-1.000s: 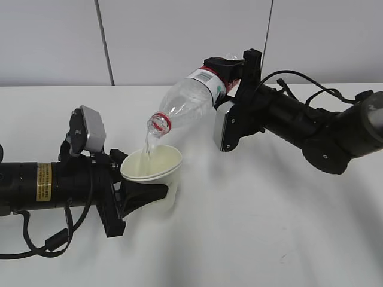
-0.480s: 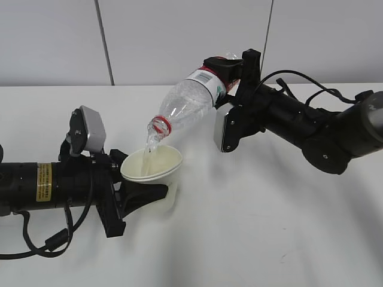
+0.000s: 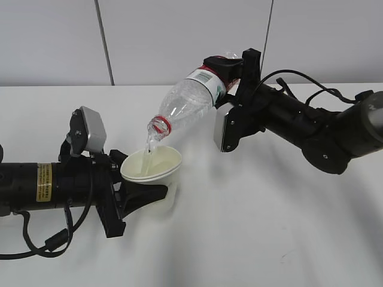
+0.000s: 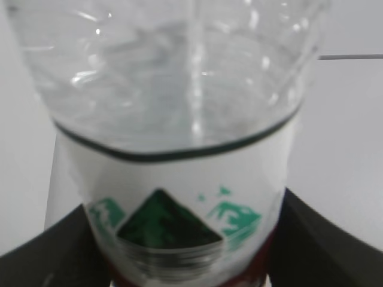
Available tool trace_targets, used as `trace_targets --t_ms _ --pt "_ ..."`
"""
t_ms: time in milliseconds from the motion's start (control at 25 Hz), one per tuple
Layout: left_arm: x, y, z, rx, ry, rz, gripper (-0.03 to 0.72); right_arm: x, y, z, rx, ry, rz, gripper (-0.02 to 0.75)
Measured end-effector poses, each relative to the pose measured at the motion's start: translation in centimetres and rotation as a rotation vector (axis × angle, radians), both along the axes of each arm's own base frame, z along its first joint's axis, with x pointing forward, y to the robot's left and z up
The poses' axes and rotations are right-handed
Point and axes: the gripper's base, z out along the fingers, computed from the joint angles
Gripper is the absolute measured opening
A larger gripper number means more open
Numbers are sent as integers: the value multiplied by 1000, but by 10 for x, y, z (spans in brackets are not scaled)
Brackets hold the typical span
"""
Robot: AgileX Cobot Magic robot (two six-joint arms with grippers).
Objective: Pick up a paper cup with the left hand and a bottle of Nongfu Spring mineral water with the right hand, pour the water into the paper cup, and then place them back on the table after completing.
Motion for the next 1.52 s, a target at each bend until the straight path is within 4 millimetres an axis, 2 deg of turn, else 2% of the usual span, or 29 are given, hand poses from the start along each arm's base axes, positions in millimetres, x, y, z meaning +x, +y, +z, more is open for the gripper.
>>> trace_targets --t_ms 640,1000,1160,1520 --pt "1 0 0 -3 1 8 340 0 0 1 6 -10 3 478" --pt "5 1 4 -42 -14 57 340 -4 0 -3 143 113 18 478" --pt "7 1 6 -64 -36 81 340 -10 -2 -10 288 266 28 478" --pt "13 5 4 -21 -68 147 340 -10 -2 -11 850 716 63 477"
